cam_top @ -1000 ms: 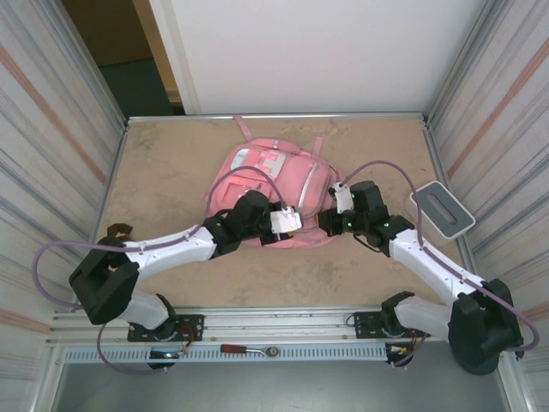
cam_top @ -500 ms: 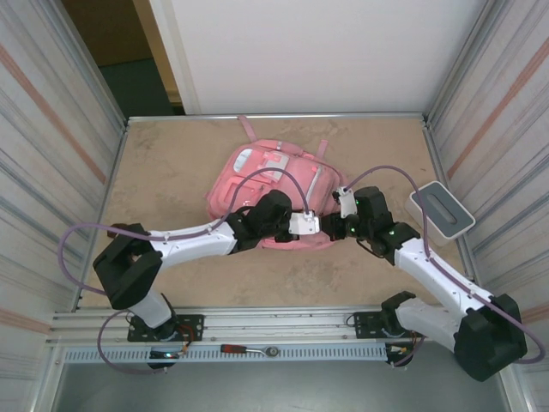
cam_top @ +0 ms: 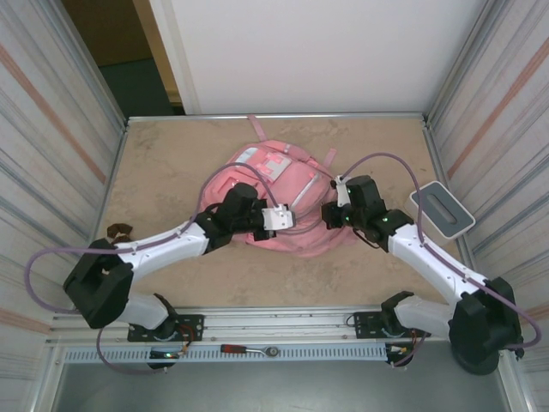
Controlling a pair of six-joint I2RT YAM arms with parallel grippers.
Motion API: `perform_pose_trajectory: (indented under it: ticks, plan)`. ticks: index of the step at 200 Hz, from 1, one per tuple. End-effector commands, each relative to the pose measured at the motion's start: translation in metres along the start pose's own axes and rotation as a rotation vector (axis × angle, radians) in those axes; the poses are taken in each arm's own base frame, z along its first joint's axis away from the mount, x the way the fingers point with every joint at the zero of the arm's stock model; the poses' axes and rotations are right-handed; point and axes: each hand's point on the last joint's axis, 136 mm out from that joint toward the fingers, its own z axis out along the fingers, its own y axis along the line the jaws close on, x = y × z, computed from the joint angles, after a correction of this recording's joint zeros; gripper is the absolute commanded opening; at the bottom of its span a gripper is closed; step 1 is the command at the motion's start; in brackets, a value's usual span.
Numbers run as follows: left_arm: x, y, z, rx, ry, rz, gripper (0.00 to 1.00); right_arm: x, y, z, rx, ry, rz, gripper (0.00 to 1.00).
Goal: Pack books, pencil case, and school supplies into a backpack
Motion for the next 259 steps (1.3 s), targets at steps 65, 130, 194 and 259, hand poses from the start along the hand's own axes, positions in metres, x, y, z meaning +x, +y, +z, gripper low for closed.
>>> perform_pose_trajectory:
  ticks: [65,130,194,259]
  plan:
    - [0.026,0.026,-0.049,-0.131,0.005,-0.12,0.03,-0.012,-0.067,0.019,0.2,0.063,0.144,0.0]
    - [0.013,0.023,-0.055,-0.125,0.014,-0.29,0.54,-0.011,-0.028,0.007,-0.004,0.014,0.119,0.0]
    - [-0.021,0.021,-0.014,-0.243,0.192,-0.358,0.75,-0.015,-0.058,0.004,0.092,-0.021,0.253,0.29]
    - [-0.009,0.039,0.056,-0.331,0.447,-0.226,0.64,-0.005,-0.077,-0.001,0.126,-0.023,0.313,0.37]
